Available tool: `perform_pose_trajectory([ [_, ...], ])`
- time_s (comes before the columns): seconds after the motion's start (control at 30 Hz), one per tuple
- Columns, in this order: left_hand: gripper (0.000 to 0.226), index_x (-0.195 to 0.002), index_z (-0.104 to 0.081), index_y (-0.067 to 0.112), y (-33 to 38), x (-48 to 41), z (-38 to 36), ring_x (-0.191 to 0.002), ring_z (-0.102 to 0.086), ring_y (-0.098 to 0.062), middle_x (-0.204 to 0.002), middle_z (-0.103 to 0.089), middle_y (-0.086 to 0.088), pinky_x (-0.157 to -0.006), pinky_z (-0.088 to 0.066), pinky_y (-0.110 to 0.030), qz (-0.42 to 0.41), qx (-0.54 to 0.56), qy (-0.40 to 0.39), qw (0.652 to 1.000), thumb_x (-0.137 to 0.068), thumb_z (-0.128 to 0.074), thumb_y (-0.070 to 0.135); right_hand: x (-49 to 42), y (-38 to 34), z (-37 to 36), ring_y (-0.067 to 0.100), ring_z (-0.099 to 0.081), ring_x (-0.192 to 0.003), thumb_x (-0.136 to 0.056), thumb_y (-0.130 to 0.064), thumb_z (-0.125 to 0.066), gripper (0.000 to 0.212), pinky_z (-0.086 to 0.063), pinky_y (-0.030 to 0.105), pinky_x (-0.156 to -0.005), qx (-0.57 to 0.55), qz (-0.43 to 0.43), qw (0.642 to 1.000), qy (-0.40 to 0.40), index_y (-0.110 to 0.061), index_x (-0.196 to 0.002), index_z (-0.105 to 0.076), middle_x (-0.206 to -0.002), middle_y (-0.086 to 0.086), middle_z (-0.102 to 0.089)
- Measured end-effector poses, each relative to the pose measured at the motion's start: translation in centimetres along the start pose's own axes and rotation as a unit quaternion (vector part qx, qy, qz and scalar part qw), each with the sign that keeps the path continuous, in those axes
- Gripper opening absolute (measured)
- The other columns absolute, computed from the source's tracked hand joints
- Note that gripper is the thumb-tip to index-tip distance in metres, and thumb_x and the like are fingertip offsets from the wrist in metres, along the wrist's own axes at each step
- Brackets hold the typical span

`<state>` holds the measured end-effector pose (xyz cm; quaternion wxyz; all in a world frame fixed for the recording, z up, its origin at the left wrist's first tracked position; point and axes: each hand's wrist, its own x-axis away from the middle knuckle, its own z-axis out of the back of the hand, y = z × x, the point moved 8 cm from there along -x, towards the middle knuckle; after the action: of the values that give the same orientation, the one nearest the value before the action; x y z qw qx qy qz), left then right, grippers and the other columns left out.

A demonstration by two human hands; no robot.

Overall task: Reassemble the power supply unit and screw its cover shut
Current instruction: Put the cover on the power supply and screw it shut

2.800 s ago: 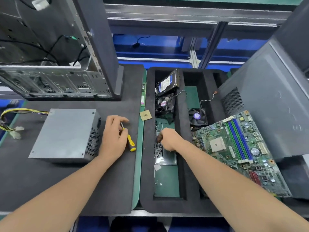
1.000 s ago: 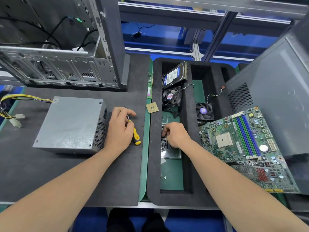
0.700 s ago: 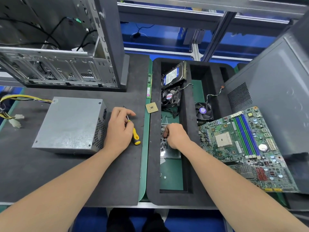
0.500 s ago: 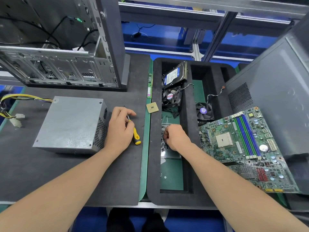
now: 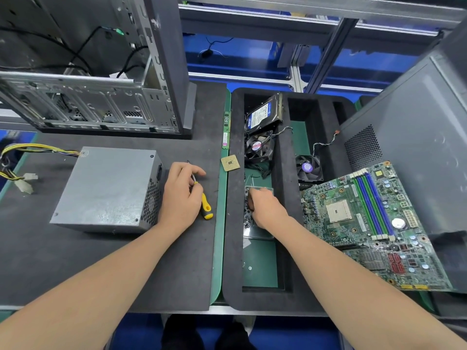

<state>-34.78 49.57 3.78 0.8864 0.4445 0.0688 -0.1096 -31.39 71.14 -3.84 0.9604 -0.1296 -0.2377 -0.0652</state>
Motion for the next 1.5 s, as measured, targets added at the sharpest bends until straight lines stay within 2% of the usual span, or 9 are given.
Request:
perform_pose_trajectory([
  [0.27,0.036,-0.1,-0.065,0.02,0.3,0.1,0.2,-0.09,-0.054,-0.013,-0.108,-0.047,0.008,-0.081,-0.048,-0.028,-0.002,0.005,0.003,1.0,-0.084,-0.051,-0.009,-0.2,0.3,0.8,0.035,-0.056,-0.109,-0.097,-0.003,-0.055,0.02,-0.05,0.043,-0.095,-0.1,-0.03,0.994,0.014,-0.004,-0.117,-0.056,-0.122,0.016,-0.053],
  [0.47,0.023,-0.085,-0.067,0.02,0.6,0.3,-0.2,-0.105,-0.048,-0.015,-0.106,-0.048,0.009,-0.091,-0.041,-0.026,-0.031,-0.044,-0.009,0.998,-0.087,-0.057,-0.001,0.7,0.9,2.7,0.024,-0.06,-0.091,-0.099,-0.006,-0.047,0.013,-0.049,0.031,-0.071,-0.238,-0.042,0.969,0.054,-0.012,-0.099,-0.058,-0.109,0.011,-0.066],
  [0.6,0.028,-0.089,-0.07,0.02,0.9,0.5,-0.2,-0.103,-0.043,-0.019,-0.102,-0.047,0.007,-0.092,-0.039,-0.038,-0.018,-0.077,-0.023,0.997,-0.081,-0.062,-0.005,2.0,1.8,4.8,0.025,-0.073,-0.081,-0.102,-0.015,-0.055,0.012,-0.063,0.042,-0.08,-0.374,-0.055,0.922,0.088,-0.019,-0.093,-0.061,-0.094,0.009,-0.072],
  [0.7,0.029,-0.092,-0.07,0.024,1.8,0.6,0.3,-0.106,-0.043,-0.023,-0.103,-0.05,0.007,-0.091,-0.033,-0.039,-0.013,-0.098,-0.03,0.995,-0.08,-0.065,-0.002,2.9,1.6,6.2,0.015,-0.068,-0.067,-0.101,-0.011,-0.057,0.012,-0.06,0.034,-0.07,-0.461,-0.039,0.882,0.085,-0.016,-0.093,-0.064,-0.086,0.005,-0.069],
  [0.87,0.018,-0.109,-0.071,0.02,7.4,-0.1,0.9,-0.1,-0.06,-0.013,-0.105,-0.064,0.006,-0.094,-0.047,-0.04,-0.119,-0.06,-0.081,0.988,-0.093,-0.071,0.012,4.7,-2.5,7.4,0.018,-0.055,-0.068,-0.103,0.002,-0.052,0.024,-0.049,0.028,-0.064,-0.628,0.026,0.777,-0.029,-0.009,-0.084,-0.06,-0.08,0.007,-0.056],
  [0.97,0.027,-0.118,-0.073,0.02,10.6,-0.3,2.1,-0.091,-0.064,-0.008,-0.101,-0.07,0.006,-0.088,-0.052,-0.026,-0.185,-0.047,-0.114,0.975,-0.092,-0.076,0.013,5.9,-5.5,7.9,0.019,-0.056,-0.071,-0.105,-0.002,-0.053,0.011,-0.05,0.028,-0.069,-0.67,0.053,0.735,-0.094,-0.001,-0.101,-0.064,-0.079,0.007,-0.058],
  [1.2,0.009,-0.098,-0.082,0.014,12.4,-1.2,6.7,-0.084,-0.07,-0.014,-0.091,-0.078,0.003,-0.079,-0.05,-0.021,-0.225,-0.106,-0.088,0.965,-0.089,-0.079,0.014,7.1,-9.5,9.0,0.024,-0.061,-0.074,-0.102,-0.003,-0.055,0.013,-0.055,0.032,-0.07,-0.716,0.053,0.678,-0.157,0.002,-0.102,-0.067,-0.08,0.011,-0.061],
  [1.37,0.009,-0.097,-0.08,0.015,11.4,-1.7,9.3,-0.088,-0.067,-0.024,-0.091,-0.076,0.001,-0.084,-0.05,-0.036,-0.21,-0.176,-0.08,0.958,-0.094,-0.074,0.021,7.2,-12.7,9.3,0.023,-0.064,-0.071,-0.1,-0.007,-0.058,0.013,-0.057,0.03,-0.066,-0.714,0.067,0.677,-0.168,0.002,-0.102,-0.068,-0.077,0.01,-0.063],
  [1.5,0.005,-0.093,-0.079,0.011,8.8,-2.3,13.0,-0.082,-0.067,-0.017,-0.087,-0.075,0.004,-0.082,-0.052,-0.029,-0.173,-0.126,-0.036,0.976,-0.092,-0.077,0.015,5.9,-14.0,9.7,0.024,-0.065,-0.07,-0.099,-0.004,-0.061,0.008,-0.06,0.03,-0.061,-0.606,0.091,0.789,-0.052,-0.001,-0.101,-0.068,-0.081,0.011,-0.065],
])
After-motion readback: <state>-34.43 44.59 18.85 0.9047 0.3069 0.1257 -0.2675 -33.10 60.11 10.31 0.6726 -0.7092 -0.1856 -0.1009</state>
